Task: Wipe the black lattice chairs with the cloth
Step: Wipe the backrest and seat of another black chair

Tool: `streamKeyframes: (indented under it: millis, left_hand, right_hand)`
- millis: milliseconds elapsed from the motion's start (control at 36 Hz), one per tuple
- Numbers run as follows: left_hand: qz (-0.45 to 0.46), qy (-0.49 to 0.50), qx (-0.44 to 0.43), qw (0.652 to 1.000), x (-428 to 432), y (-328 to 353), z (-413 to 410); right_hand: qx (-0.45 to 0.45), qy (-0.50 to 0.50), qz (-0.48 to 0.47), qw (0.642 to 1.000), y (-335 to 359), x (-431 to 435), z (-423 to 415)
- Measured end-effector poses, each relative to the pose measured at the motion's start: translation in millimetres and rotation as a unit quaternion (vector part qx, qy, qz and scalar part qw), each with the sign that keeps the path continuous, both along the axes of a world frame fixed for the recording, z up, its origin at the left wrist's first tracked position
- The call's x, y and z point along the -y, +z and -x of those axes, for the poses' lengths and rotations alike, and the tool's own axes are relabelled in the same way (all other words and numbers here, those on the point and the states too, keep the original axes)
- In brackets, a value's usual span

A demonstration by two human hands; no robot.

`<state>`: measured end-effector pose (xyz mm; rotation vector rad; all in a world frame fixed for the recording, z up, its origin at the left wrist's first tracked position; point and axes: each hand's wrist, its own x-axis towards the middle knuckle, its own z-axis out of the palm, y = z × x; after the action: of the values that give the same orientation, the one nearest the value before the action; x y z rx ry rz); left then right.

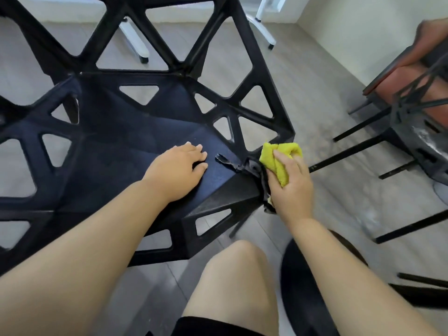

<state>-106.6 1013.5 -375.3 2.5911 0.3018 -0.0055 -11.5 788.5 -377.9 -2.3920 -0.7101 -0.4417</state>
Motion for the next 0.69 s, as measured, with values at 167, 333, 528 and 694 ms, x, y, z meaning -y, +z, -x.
streamKeyframes:
  millis: [167, 333, 528, 694]
  left_hand:
    - [0.021, -0.045, -0.024, 0.998, -5.6, 1.8, 6.7]
    - [0.036, -0.066, -0.008, 0.997, -22.2, 4.0, 30.8]
    - [0.031, -0.072, 0.014, 0.997, -25.8, 2.0, 41.0]
    - [0.024, -0.076, 0.019, 0.997, -25.7, 0.3, 42.0]
  right_hand:
    - [-0.047, -0.017, -0.094, 0.994, -32.7, -6.3, 81.2]
    - [0.037, 0.125, -0.060, 0.990, -61.6, -30.2, 145.6]
    - [0.134, 0.198, 0.017, 0.971, -50.4, -16.5, 115.7]
    - [0.028, 0.065, -0.072, 0.995, -55.4, -27.1, 132.7]
